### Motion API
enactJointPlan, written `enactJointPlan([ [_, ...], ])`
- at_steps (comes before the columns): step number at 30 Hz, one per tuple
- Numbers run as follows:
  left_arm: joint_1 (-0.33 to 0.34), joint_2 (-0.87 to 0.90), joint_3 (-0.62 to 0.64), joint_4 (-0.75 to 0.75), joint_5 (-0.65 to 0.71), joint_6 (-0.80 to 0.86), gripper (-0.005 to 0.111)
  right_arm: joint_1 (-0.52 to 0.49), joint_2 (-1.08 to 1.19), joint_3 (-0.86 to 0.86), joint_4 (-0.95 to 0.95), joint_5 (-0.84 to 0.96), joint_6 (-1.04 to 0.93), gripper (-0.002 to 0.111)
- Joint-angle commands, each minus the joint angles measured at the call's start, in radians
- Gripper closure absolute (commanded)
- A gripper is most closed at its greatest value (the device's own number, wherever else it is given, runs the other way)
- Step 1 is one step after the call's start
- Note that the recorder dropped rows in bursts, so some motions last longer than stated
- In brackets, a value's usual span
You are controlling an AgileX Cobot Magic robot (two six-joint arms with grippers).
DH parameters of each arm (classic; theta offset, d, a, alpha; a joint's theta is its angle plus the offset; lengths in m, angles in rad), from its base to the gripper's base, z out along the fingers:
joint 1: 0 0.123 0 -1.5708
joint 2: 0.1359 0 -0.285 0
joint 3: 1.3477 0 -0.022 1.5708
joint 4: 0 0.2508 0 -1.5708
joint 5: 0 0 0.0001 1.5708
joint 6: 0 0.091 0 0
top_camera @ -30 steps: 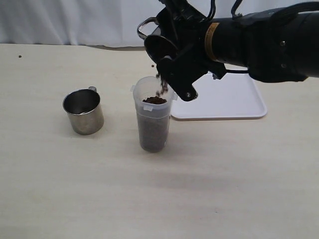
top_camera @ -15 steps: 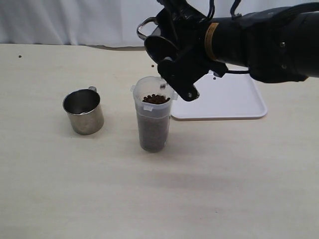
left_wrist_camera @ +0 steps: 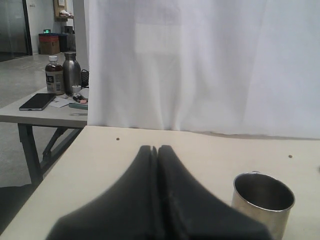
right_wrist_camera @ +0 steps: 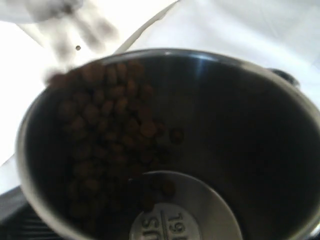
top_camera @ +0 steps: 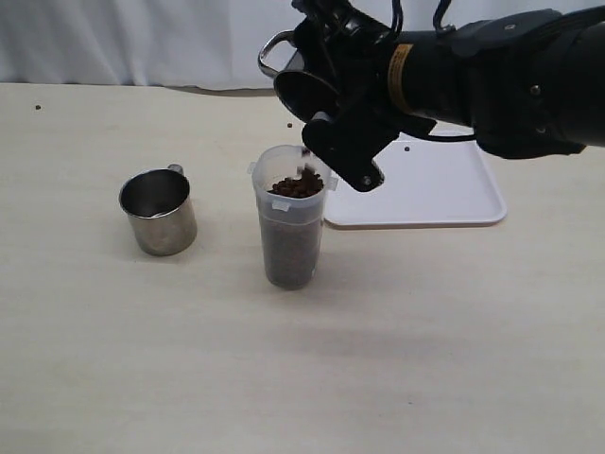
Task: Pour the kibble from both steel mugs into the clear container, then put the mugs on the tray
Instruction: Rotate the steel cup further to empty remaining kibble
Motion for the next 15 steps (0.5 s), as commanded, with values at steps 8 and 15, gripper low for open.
enactJointPlan([
  [8,-0.007,-0.005,0.002,0.001,-0.014,-0.003,0.107,0.003,-0.005,-0.009,-0.010,0.023,-0.025,0.103],
  [15,-0.007,-0.005,0.002,0.001,-0.014,-0.003,0.107,0.003,-0.005,-0.009,-0.010,0.038,-0.057,0.103],
])
